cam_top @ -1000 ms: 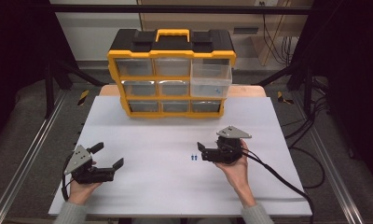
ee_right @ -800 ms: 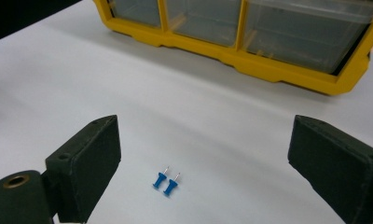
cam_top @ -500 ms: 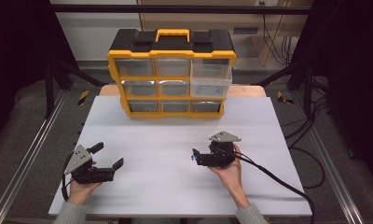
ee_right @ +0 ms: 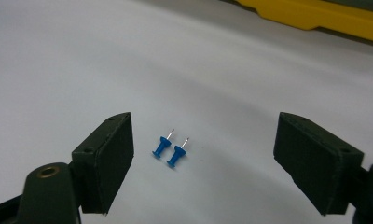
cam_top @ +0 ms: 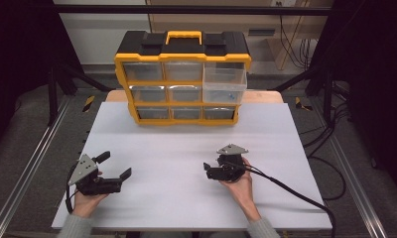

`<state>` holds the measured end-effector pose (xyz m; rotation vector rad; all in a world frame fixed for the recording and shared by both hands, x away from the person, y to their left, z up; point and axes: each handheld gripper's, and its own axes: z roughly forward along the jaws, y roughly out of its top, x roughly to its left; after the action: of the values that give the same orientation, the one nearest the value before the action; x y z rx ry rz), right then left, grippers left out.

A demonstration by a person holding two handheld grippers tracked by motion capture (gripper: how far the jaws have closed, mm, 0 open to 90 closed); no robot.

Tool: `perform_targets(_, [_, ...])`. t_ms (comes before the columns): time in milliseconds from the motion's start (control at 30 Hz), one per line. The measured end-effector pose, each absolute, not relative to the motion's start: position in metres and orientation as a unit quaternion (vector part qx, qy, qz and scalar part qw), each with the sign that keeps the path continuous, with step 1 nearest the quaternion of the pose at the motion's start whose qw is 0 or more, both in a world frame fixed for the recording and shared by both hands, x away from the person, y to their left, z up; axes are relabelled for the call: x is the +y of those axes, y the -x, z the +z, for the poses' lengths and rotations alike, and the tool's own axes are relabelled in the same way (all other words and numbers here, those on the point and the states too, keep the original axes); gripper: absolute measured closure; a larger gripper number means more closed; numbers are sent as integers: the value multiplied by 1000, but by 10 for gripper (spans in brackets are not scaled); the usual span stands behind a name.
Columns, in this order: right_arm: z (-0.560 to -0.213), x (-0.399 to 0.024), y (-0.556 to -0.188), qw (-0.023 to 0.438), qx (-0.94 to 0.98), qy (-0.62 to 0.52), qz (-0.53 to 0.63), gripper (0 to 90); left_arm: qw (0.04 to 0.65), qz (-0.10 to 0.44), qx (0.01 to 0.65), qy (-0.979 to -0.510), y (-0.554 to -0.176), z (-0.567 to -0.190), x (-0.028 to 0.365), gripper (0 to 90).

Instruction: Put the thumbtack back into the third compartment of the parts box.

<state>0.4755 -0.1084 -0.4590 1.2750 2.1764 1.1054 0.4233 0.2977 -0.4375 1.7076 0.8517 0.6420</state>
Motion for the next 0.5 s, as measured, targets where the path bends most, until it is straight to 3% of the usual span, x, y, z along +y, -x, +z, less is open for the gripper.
perform_targets(500, [-476, -102, -480, 184, 793, -445, 372, 418, 535, 269, 358, -717, -423, -437, 298, 11])
